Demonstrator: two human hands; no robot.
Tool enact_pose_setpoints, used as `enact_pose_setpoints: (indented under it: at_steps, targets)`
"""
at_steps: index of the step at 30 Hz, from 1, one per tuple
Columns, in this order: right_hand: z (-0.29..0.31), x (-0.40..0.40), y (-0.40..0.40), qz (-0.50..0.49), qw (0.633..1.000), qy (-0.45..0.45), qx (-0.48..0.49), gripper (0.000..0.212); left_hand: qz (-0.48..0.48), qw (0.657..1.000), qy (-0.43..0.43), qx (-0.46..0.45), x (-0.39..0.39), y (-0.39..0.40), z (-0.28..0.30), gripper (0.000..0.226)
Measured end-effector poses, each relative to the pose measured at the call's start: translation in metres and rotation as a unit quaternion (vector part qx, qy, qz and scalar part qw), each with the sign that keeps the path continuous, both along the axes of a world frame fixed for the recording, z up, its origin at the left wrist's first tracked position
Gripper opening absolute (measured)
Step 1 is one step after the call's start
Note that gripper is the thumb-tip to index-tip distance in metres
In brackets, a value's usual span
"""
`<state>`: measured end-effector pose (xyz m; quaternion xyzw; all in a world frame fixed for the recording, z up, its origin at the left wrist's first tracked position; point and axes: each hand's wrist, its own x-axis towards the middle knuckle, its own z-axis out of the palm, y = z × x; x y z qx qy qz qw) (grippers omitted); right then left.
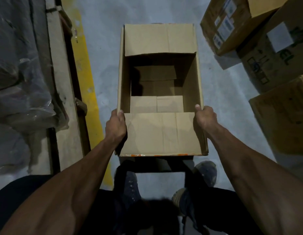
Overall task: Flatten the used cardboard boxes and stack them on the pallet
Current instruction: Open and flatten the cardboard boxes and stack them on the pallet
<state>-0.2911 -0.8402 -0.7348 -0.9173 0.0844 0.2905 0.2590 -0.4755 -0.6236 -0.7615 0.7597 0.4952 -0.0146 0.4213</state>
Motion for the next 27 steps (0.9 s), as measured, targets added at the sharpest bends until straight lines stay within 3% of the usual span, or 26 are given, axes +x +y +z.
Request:
enact_pose_setpoints:
  at_steps: [6,8,11,14,16,18,22,25,27]
  targets:
    - [-0.003,0.006,-0.001,-0.009,1.000,0.006,-0.005,0.052,0.011,1.000,0.000,-0.009,0.002,-0.001,0.005,0.043]
    - [0.001,-0.001,0.003,0.018,0.998,-0.033,-0.042,0.048,0.002,0.999,0.027,0.037,0.002,-0.001,0.007,0.045]
    - [0.012,-0.016,0.006,0.146,0.972,-0.143,-0.114,0.056,-0.110,0.970,0.086,0.197,0.003,-0.001,0.016,0.054]
    - [0.029,-0.025,0.011,0.351,0.906,-0.212,-0.103,0.058,-0.314,0.905,0.084,0.275,0.016,-0.004,0.030,0.055]
    - [0.036,-0.027,0.020,0.439,0.882,-0.154,-0.076,0.058,-0.433,0.859,0.090,0.257,0.025,-0.006,0.037,0.052]
    - [0.042,-0.031,0.028,0.472,0.874,-0.089,-0.079,0.053,-0.480,0.837,0.094,0.244,0.030,-0.006,0.052,0.043]
    - [0.071,-0.031,0.031,0.471,0.874,-0.086,-0.082,0.036,-0.472,0.856,0.072,0.197,0.034,0.001,0.090,0.032]
    - [0.104,-0.026,0.026,0.480,0.874,-0.060,-0.036,0.025,-0.495,0.848,0.062,0.181,0.032,0.006,0.123,0.029]
    - [0.125,-0.024,0.021,0.472,0.882,-0.008,0.010,0.033,-0.512,0.841,0.054,0.165,0.027,0.005,0.145,0.034]
